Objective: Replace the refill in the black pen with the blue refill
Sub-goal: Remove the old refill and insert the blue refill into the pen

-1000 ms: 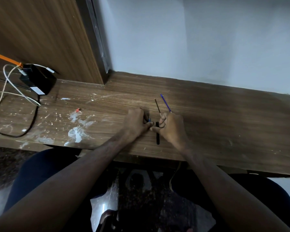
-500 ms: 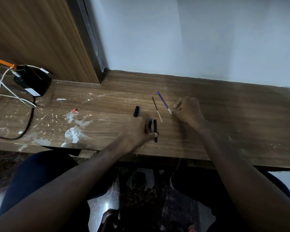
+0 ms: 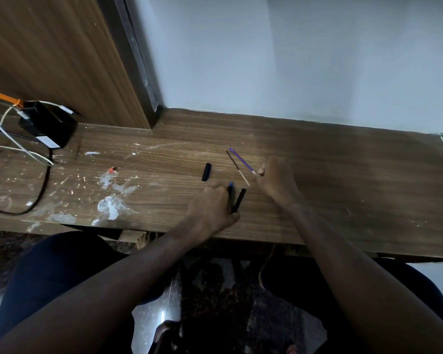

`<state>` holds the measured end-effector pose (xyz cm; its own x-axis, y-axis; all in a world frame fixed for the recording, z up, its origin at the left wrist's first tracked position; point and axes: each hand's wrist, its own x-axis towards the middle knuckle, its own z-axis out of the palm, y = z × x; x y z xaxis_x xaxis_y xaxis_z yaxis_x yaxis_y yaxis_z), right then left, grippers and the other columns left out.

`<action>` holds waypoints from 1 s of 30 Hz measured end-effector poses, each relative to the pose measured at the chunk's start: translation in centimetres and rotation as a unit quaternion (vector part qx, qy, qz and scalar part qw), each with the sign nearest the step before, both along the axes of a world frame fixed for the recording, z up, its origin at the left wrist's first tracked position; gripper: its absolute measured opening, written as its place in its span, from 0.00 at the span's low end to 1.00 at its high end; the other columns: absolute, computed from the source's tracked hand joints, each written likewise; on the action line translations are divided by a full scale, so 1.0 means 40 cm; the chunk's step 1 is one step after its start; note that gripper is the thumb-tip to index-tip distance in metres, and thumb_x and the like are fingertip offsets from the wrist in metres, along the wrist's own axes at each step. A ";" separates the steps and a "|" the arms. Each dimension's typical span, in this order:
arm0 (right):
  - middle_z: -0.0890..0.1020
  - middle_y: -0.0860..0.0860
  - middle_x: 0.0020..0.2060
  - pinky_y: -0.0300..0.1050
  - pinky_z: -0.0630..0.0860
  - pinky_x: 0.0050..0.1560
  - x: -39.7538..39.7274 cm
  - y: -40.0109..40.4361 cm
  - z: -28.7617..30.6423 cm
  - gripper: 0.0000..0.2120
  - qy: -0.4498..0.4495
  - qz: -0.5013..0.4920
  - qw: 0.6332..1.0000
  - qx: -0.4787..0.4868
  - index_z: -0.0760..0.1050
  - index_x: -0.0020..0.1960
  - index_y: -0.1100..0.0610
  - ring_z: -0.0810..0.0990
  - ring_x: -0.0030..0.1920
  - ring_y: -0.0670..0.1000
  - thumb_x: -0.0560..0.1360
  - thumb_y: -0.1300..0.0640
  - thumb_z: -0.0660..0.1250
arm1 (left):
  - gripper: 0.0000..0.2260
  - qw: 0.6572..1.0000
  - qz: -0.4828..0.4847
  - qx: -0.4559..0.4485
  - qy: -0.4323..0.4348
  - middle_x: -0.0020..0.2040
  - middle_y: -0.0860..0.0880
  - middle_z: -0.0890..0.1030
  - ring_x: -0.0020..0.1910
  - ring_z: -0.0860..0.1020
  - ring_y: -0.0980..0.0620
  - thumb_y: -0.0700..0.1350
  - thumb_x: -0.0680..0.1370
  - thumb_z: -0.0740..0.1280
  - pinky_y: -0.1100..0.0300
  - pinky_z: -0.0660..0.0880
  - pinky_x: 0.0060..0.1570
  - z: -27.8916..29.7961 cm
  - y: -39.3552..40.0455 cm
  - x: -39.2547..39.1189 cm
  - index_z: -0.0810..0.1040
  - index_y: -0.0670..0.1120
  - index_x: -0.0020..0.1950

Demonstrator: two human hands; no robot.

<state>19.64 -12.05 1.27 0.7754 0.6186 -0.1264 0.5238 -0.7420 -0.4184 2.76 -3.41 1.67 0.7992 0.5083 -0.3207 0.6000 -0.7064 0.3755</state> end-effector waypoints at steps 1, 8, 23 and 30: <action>0.88 0.61 0.47 0.52 0.85 0.53 0.006 -0.001 0.004 0.10 0.013 -0.002 1.000 -0.025 0.86 0.49 0.64 0.87 0.52 0.61 0.75 0.56 0.77 | 0.16 1.000 -0.002 0.000 0.008 0.47 0.48 0.85 0.52 0.86 0.44 0.59 0.71 0.78 0.54 0.82 0.45 0.000 0.006 -0.004 0.82 0.49 0.48; 0.87 0.61 0.49 0.54 0.84 0.54 0.011 0.003 0.026 0.11 0.008 0.010 0.999 -0.032 0.84 0.50 0.63 0.85 0.54 0.61 0.73 0.56 0.78 | 0.21 1.000 -0.004 0.019 0.005 0.39 0.54 0.76 0.46 0.83 0.46 0.66 0.68 0.78 0.56 0.78 0.40 -0.001 0.015 -0.028 0.73 0.54 0.39; 0.85 0.69 0.52 0.54 0.77 0.51 -0.024 0.011 0.029 0.11 0.013 0.050 0.996 -0.077 0.81 0.51 0.69 0.84 0.55 0.69 0.79 0.60 0.67 | 0.16 0.998 -0.018 0.024 -0.058 0.34 0.53 0.74 0.44 0.84 0.43 0.60 0.76 0.71 0.60 0.69 0.33 0.027 0.042 -0.013 0.74 0.51 0.38; 0.88 0.56 0.40 0.48 0.84 0.40 -0.020 0.027 0.062 0.05 0.238 -0.038 0.960 0.142 0.77 0.55 0.60 0.86 0.34 0.48 0.82 0.60 0.70 | 0.12 0.982 0.030 -0.044 -0.180 0.49 0.51 0.84 0.49 0.83 0.53 0.46 0.80 0.74 0.63 0.76 0.49 0.048 0.140 -0.001 0.78 0.45 0.61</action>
